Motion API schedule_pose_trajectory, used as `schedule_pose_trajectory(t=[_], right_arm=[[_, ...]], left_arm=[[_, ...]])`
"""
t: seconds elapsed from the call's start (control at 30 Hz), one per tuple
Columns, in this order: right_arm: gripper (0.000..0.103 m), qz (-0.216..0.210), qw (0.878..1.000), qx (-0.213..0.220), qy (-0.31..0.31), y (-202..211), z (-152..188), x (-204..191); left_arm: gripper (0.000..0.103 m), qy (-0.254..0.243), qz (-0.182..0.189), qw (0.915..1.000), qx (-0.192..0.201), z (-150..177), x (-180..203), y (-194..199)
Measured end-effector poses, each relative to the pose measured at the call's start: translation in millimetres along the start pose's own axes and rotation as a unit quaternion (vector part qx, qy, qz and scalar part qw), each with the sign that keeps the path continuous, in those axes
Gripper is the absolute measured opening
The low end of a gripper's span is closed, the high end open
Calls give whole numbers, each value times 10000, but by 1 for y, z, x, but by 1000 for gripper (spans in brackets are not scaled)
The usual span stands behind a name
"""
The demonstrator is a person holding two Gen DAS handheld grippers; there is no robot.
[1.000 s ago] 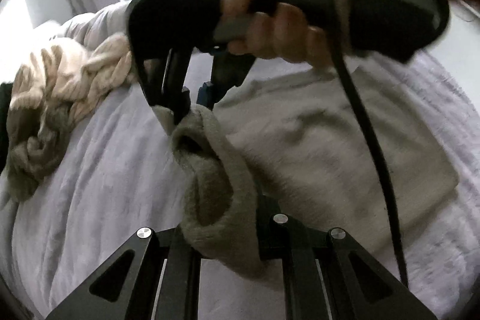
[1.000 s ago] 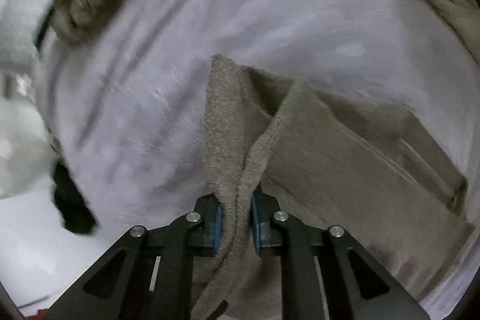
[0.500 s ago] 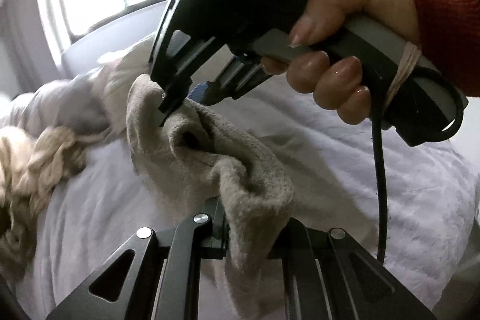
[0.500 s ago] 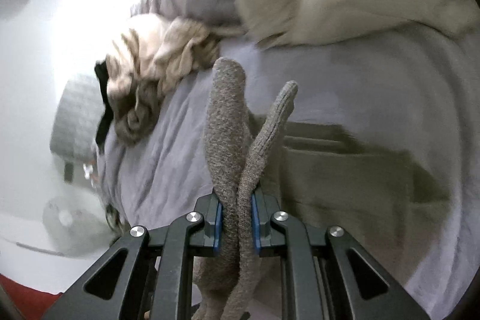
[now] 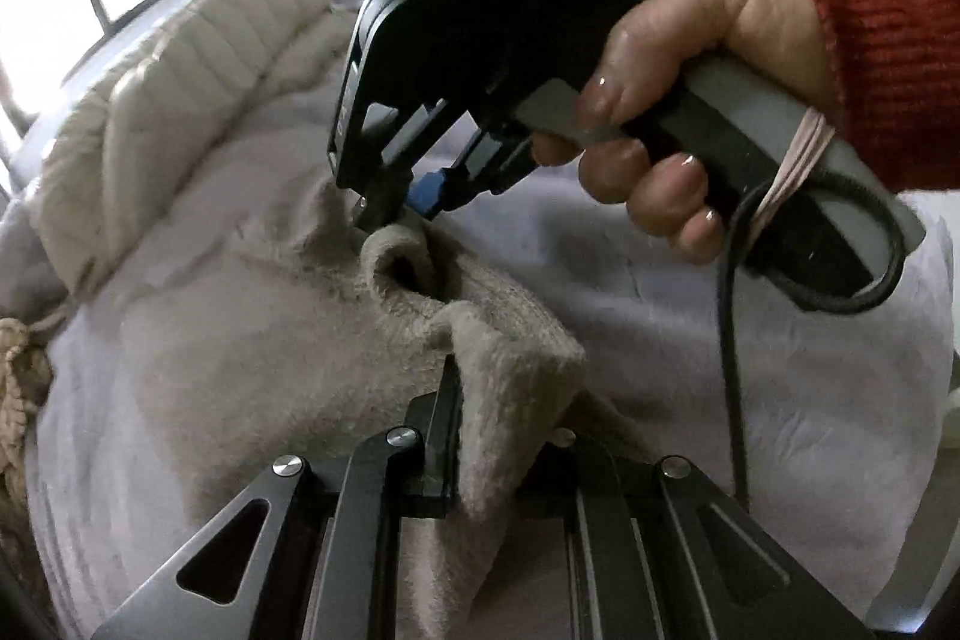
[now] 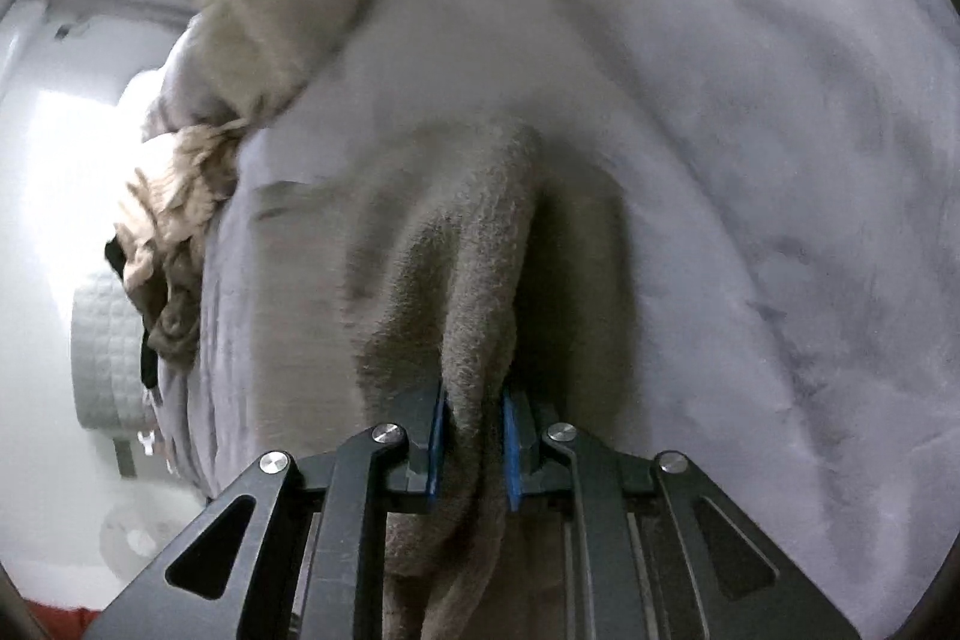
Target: Fold small clothes
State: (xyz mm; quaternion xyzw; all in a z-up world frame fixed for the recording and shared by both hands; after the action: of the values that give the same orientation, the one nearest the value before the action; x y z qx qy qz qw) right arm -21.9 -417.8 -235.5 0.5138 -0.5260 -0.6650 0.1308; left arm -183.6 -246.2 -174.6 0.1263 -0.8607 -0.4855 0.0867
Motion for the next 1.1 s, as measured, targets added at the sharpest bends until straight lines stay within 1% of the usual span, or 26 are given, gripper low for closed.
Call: schedule_pose_trajectory(t=[0.07,0.13,0.17,0.2,0.23,0.27,0.3,0.33,0.37,0.47,0.5,0.57,0.6,0.63,0.73,0.83,0.87,0.93,1.0,1.03,1.07,1.1], right_arm=[[18,-125,9998,44,-161,-6,1,7],[18,-190,9995,75,-229,-5,-1,10],[19,-196,9995,79,-231,-1,0,15],[19,-191,9995,74,-226,0,0,15],[22,-192,9995,66,-224,1,0,15],[23,-180,9996,53,-229,2,0,16],[23,-144,9996,45,-249,5,0,17],[24,-121,9996,45,-255,7,1,19],[24,-83,9996,42,-266,9,2,21],[29,33,9994,43,-334,15,6,23],[32,42,9992,57,-381,19,9,24],[43,63,9989,115,-449,28,16,24],[52,69,9987,144,-484,34,22,25],[57,34,9985,174,-515,40,28,25],[57,-163,9971,241,-697,57,52,26],[57,-266,9947,261,-957,66,79,28],[57,-269,9939,262,-1038,68,89,29],[57,-273,9921,265,-1200,68,109,29],[57,-377,9897,226,-1359,64,125,28],[56,-401,9889,191,-1417,60,130,26],[49,-353,9885,163,-1459,56,133,26],[18,-219,9887,136,-1479,52,134,25]], left_arm=[[13,-31,-2,10000,-48,2,3,-4],[13,8,-11,10000,-14,3,3,-4],[17,74,-8,10000,-34,4,2,-3],[25,119,5,9999,-65,4,-3,-3],[56,193,6,9997,-115,5,-4,-1],[73,277,-58,9995,-117,7,-10,1],[73,337,-167,9993,-7,7,-16,8],[73,362,-177,9992,49,8,-19,13],[73,395,-127,9991,27,10,-25,17],[74,538,-84,9985,21,17,-37,35],[74,575,-76,9983,39,18,-40,40],[74,728,-83,9973,103,21,-53,55],[74,856,-131,9961,144,23,-64,62],[74,962,-180,9951,168,26,-75,67],[74,1516,-326,9875,274,32,-122,86],[74,1970,-462,9789,267,38,-164,84],[74,2184,-561,9741,180,39,-185,77],[74,2492,-547,9668,118,40,-205,68],[74,2684,-438,9623,86,40,-213,60],[74,2727,-395,9613,66,39,-216,55],[74,2746,-371,9608,48,36,-217,52],[74,2712,-382,9618,17,32,-218,48]])
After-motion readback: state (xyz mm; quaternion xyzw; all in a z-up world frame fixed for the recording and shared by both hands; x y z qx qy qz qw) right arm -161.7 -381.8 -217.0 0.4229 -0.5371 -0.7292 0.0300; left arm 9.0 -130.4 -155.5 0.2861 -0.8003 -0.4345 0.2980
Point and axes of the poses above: each gripper's, at about its wrist camera, not at the fingertips, and y roughly against the way its jaws point, x to its right, z to its underside, the point moved 7 cm from there along -y, roughly the way its jaws point, and after that the axes turned 12 degrees about z, right-handed, at the moved point
